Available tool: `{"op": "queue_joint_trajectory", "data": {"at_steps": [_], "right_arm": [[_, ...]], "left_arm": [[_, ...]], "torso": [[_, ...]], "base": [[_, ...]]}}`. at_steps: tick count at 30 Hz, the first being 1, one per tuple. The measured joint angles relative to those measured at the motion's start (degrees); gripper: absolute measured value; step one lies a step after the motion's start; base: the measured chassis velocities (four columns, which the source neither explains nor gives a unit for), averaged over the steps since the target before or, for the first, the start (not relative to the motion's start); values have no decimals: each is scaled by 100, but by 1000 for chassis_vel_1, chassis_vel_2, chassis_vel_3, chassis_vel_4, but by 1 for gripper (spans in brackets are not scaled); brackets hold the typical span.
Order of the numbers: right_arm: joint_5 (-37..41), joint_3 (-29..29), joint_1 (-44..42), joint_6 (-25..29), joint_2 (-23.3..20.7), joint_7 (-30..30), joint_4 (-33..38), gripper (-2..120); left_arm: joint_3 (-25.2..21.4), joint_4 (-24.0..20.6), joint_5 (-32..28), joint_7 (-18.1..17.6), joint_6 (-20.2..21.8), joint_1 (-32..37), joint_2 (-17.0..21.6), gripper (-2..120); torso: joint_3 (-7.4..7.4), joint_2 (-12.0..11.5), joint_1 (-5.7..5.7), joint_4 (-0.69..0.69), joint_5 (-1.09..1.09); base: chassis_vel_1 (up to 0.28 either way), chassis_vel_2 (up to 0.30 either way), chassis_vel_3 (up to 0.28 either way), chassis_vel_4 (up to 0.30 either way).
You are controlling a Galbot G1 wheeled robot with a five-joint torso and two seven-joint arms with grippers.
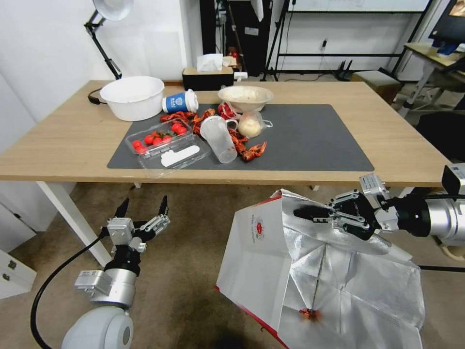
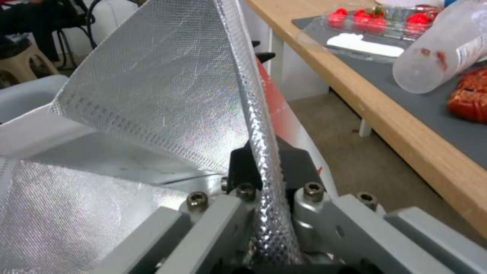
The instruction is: Pick up the food delivery bag from the floor and place it on the table.
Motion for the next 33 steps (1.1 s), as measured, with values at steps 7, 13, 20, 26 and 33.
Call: {"op": "queue_joint_trajectory", "data": {"at_steps": [7, 13, 20, 26, 33], "right_arm": [[0, 0, -1, 0, 14, 1, 0, 0], [0, 1, -2, 0, 21, 3, 1, 0], [0, 1, -1, 0, 19, 6, 2, 0], [0, 2, 2, 0, 19, 11, 1, 0], [0, 2, 4, 0, 16, 11, -5, 0]], "left_arm": [[-2, -9, 0, 11, -10, 13, 0, 100], [-5, -12, 0, 17, -13, 13, 2, 100], [-8, -12, 0, 19, -13, 9, -1, 100], [-7, -11, 0, 20, -13, 1, -5, 100], [-7, -7, 1, 20, -13, -3, -4, 100]], "torso": [[94, 159, 65, 0, 0], [205, 346, 140, 0, 0], [293, 496, 205, 0, 0], [399, 681, 282, 1, 0], [494, 850, 357, 0, 0]], "base": [[0, 0, 0, 0], [0, 0, 0, 0], [0, 0, 0, 0], [0, 0, 0, 0], [0, 0, 0, 0]]}}
